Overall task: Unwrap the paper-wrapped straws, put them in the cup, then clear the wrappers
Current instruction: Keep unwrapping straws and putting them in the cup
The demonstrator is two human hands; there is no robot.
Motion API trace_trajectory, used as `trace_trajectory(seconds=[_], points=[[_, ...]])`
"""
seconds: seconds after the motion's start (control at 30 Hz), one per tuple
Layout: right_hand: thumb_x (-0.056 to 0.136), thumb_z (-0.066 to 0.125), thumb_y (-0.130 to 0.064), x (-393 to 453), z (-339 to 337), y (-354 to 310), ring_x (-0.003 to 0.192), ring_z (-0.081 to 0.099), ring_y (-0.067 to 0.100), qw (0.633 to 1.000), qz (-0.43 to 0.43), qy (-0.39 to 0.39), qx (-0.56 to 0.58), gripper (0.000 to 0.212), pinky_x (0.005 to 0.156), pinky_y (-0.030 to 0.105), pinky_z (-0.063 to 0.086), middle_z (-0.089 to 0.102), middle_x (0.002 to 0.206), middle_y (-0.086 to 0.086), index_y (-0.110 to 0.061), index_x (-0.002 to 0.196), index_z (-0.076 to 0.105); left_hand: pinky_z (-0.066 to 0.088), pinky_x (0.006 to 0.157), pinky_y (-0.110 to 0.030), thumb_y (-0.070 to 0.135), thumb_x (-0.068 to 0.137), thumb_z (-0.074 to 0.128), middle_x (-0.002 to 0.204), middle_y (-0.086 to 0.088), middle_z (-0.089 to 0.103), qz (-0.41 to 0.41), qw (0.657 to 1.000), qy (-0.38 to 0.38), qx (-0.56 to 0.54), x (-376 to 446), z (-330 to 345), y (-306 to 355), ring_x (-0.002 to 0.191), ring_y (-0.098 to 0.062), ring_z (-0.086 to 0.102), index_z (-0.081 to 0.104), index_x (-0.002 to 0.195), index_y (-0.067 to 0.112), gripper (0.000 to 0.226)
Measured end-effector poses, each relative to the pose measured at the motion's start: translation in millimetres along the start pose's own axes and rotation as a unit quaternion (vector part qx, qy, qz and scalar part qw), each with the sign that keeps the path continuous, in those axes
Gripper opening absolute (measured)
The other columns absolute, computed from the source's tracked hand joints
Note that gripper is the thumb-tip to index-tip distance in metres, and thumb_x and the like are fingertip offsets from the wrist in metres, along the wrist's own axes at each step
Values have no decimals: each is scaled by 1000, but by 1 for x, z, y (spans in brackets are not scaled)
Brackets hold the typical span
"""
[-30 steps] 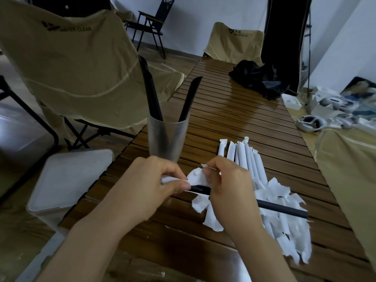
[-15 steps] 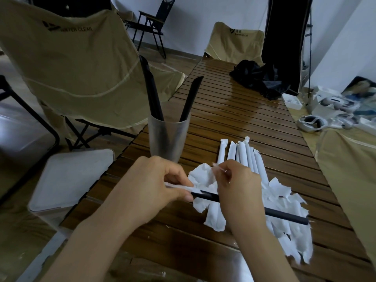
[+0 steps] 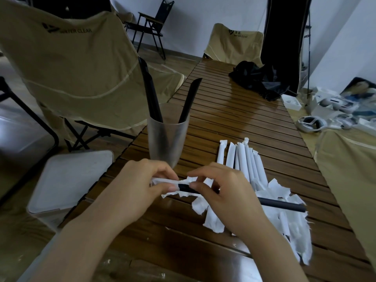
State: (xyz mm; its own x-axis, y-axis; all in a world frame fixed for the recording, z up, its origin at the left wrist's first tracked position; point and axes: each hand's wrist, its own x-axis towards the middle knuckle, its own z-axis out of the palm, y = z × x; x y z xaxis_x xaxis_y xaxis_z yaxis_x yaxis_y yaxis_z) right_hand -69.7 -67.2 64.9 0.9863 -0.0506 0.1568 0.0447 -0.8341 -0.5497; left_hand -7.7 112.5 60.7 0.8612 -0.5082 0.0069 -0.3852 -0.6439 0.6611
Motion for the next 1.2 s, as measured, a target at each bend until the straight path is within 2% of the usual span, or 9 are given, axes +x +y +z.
trace_trajectory(seconds=[0.13, 0.3, 0.43, 0.53, 0.73, 0.87, 1.0, 1.1, 1.2], points=[[88, 64, -28, 0, 2, 0, 79, 58, 1, 999, -46, 3, 6, 15, 71, 21, 52, 65, 92, -20, -36, 98, 72, 49, 77, -18, 39, 83, 67, 91, 21, 68, 11, 999, 0, -34, -1, -1, 3, 86, 5, 62, 66, 100, 39, 17], [89, 62, -20, 1, 4, 1, 79, 59, 4, 999, -51, 11, 16, 16, 72, 22, 52, 66, 86, -18, -31, 90, 74, 50, 82, -21, 39, 80, 69, 90, 19, 70, 14, 999, -6, -44, -1, -1, 8, 88, 4, 63, 64, 103, 37, 24], [89, 63, -21, 0, 3, 0, 75, 58, 2, 997, -52, 46, 24, 14, 67, 15, 47, 66, 83, -17, -30, 86, 73, 46, 71, -14, 50, 78, 64, 86, 19, 69, 9, 999, 22, -44, -1, 0, 5, 84, 5, 62, 68, 95, 37, 22], [88, 64, -20, -1, 3, 0, 73, 57, 2, 996, -61, 55, 18, 12, 63, 13, 45, 63, 81, -18, -29, 83, 70, 41, 65, -8, 50, 79, 63, 80, 18, 70, -1, 998, 31, -56, -1, -1, 3, 80, 11, 61, 69, 90, 35, 19], [89, 61, -13, -2, 4, -2, 74, 53, 3, 996, -77, 43, 7, 16, 60, 16, 45, 56, 80, -17, -27, 80, 60, 43, 65, -11, 46, 78, 66, 76, 13, 71, -3, 996, 16, -85, 0, -2, 4, 74, 8, 64, 71, 87, 33, 17], [91, 57, -15, -2, 3, -3, 76, 51, 2, 998, -62, 12, 0, 19, 61, 14, 42, 50, 82, -18, -30, 80, 52, 46, 70, -18, 47, 78, 66, 74, 15, 71, -3, 996, -1, -89, 0, -3, 3, 75, 6, 64, 70, 85, 35, 15], [94, 54, -19, -3, -1, -9, 79, 49, 0, 998, -58, -35, 16, 16, 64, 14, 41, 49, 89, -19, -33, 89, 49, 42, 67, -16, 48, 79, 64, 80, 17, 69, -6, 998, -2, -61, -1, -8, 0, 80, 8, 61, 68, 86, 38, 13], [93, 57, -19, -2, -7, -9, 81, 54, 0, 996, -26, -78, 23, 19, 70, 17, 49, 53, 95, -20, -35, 102, 52, 41, 67, -15, 49, 77, 64, 83, 18, 68, -19, 997, 32, -64, 0, -15, -5, 82, 5, 61, 68, 84, 38, 15], [91, 60, -13, 0, -13, -5, 78, 62, 4, 996, 22, -83, 35, 22, 75, 19, 54, 62, 91, -15, -31, 104, 60, 50, 77, -24, 53, 73, 64, 84, 19, 69, -32, 996, 3, -83, -1, -17, -7, 85, 3, 62, 69, 84, 39, 19]])
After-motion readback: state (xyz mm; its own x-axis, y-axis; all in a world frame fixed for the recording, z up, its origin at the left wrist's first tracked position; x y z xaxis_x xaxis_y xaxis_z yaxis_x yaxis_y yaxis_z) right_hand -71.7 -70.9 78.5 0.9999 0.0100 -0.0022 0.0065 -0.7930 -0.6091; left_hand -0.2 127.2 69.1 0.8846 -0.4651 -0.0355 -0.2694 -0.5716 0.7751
